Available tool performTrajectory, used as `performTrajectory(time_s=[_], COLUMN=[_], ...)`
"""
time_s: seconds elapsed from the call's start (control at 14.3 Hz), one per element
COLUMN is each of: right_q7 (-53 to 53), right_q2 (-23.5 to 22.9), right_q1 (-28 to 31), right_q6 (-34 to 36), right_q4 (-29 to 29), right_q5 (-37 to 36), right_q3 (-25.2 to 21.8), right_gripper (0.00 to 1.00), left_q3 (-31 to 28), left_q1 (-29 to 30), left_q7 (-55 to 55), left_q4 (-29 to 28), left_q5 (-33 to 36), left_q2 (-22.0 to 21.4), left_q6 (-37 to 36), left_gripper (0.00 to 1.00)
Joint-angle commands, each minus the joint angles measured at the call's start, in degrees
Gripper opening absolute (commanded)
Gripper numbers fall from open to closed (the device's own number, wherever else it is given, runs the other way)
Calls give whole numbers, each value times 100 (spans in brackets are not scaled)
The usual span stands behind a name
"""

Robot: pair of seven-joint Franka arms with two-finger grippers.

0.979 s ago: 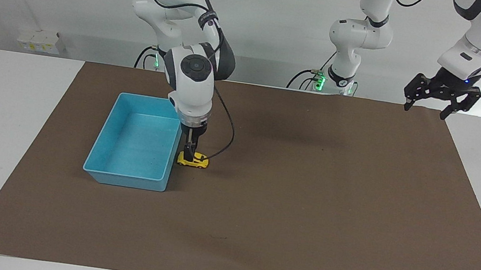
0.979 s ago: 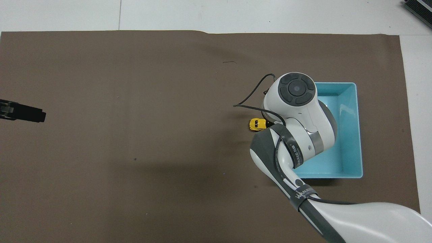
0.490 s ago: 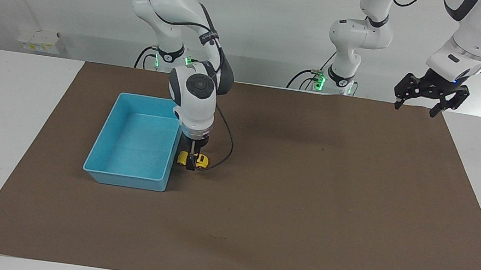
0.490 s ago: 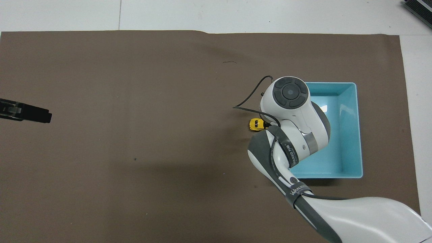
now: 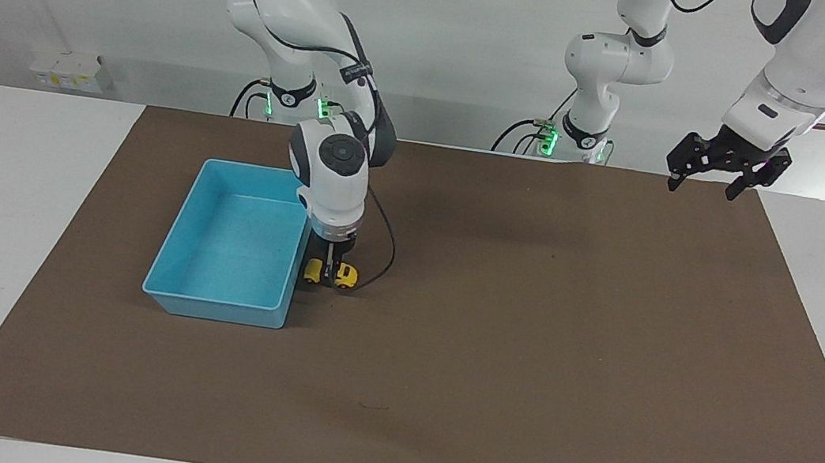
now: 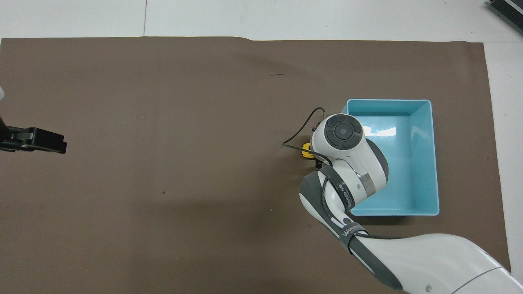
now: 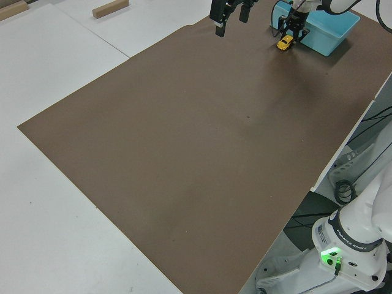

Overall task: Wind up and store yellow beetle car
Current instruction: 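Close the right gripper on the yellow car beside the bin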

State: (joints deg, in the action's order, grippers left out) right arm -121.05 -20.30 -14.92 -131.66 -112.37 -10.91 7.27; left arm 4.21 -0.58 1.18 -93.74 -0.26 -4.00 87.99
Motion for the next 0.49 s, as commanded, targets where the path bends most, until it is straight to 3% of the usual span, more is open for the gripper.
performTrajectory(time_s=[0.0, 0.42], right_q7=[-24, 422], right_q2=[96, 253], right_q1=[-46, -134], right_q6=[157, 1062], right_q4=[48, 848], right_q5=[-183, -148], right_q3=[55, 64], right_gripper=[0, 0], left_q3=[-60, -96], left_q1=[-30, -30], left_q7=[85, 58], left_q4=[-197, -188], left_q5=[88, 79], left_q2=[-171, -171], left_q6=[69, 69], left_gripper=[100, 100])
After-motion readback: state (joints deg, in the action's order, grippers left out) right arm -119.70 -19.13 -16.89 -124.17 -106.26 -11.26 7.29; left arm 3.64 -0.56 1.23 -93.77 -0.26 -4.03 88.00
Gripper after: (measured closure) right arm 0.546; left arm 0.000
